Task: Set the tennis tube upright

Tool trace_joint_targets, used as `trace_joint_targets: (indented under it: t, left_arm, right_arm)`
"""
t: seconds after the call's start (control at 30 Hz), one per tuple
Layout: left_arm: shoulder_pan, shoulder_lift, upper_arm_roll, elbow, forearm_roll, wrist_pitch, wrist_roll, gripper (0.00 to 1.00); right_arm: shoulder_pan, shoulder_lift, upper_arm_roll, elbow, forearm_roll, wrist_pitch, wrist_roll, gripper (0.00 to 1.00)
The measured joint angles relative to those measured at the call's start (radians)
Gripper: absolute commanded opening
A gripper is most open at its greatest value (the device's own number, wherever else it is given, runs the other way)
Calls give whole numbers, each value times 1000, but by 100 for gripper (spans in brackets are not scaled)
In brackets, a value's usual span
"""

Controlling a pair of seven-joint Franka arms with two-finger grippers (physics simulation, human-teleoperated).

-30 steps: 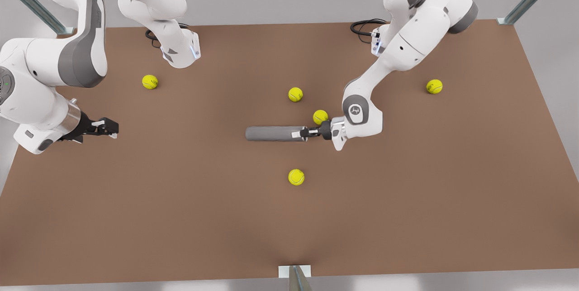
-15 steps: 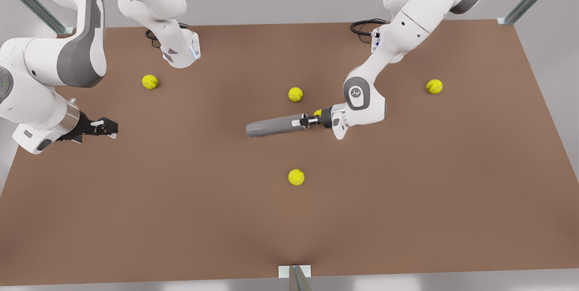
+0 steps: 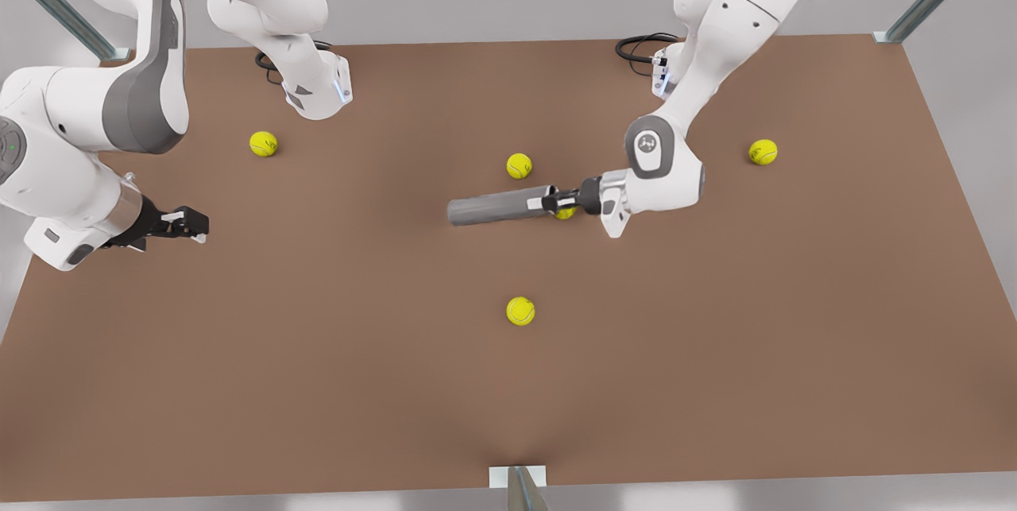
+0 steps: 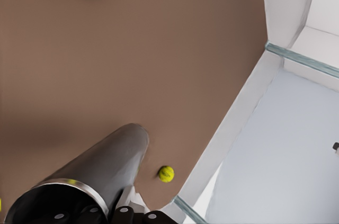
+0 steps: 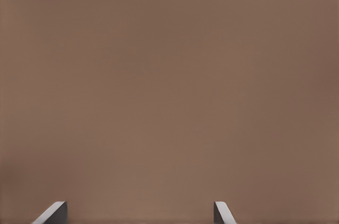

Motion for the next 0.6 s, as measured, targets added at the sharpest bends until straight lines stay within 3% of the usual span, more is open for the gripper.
trace_joint_targets:
  t: [0.17, 0.6]
  left_arm:
    - [77, -84, 0, -17, 123, -80, -118, 21]
    - [196, -151, 3, -14, 395, -164, -207, 21]
  right_arm:
    - [-4, 0, 0, 0, 0, -2, -1, 100]
    - [1, 1, -1, 0, 0, 0, -1, 100]
